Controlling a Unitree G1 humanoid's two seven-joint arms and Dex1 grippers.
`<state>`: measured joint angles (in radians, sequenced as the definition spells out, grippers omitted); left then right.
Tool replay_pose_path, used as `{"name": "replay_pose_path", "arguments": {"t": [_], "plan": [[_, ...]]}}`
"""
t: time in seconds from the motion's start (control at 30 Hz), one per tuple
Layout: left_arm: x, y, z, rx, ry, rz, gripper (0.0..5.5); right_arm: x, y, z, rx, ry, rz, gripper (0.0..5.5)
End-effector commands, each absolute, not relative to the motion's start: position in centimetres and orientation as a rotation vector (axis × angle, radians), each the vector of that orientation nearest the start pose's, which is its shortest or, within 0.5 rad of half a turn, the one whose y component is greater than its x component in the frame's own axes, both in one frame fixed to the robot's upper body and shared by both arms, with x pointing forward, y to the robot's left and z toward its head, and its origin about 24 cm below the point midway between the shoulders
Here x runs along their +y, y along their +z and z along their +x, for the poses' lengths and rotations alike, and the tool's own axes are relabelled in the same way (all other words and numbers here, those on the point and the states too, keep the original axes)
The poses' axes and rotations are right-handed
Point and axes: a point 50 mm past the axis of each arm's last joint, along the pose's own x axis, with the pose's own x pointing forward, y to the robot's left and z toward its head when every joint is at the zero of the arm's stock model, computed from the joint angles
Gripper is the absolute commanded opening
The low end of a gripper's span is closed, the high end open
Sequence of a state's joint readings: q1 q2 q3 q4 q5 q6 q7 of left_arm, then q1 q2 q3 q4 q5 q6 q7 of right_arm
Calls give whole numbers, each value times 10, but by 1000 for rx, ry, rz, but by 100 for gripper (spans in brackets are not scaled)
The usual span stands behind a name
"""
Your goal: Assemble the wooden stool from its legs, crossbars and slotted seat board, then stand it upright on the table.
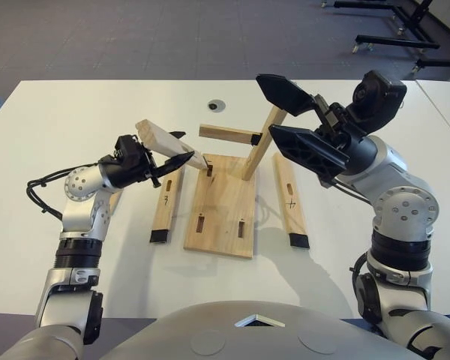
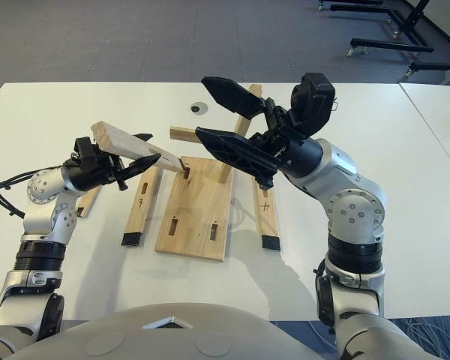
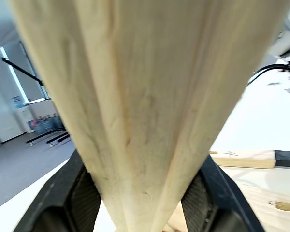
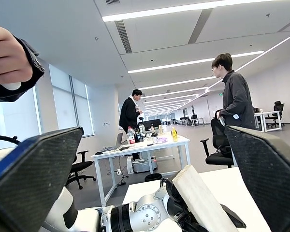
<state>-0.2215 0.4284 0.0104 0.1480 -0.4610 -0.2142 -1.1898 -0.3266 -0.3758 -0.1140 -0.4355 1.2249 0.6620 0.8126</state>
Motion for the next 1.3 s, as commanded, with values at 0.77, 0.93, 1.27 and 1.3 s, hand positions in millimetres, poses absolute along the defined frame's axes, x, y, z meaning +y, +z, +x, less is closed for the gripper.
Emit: {"name": "replay_pose_path", "arguments": {"t": [0.77,0.93,1.27,1.3], "plan": [[192,138,252,-67,-1449,311,203,-130,213,226,-313,1454,573,540],[196,139,243,8,-1460,257,203,-132,210,224,-289,1453,562,540],[208,119,240,223,-1371,172,203,-131,212,223,-276,1479,562,540],[208,117,238,243,-1377,157,203,-131,212,223,-272,1482,561,540]]}}
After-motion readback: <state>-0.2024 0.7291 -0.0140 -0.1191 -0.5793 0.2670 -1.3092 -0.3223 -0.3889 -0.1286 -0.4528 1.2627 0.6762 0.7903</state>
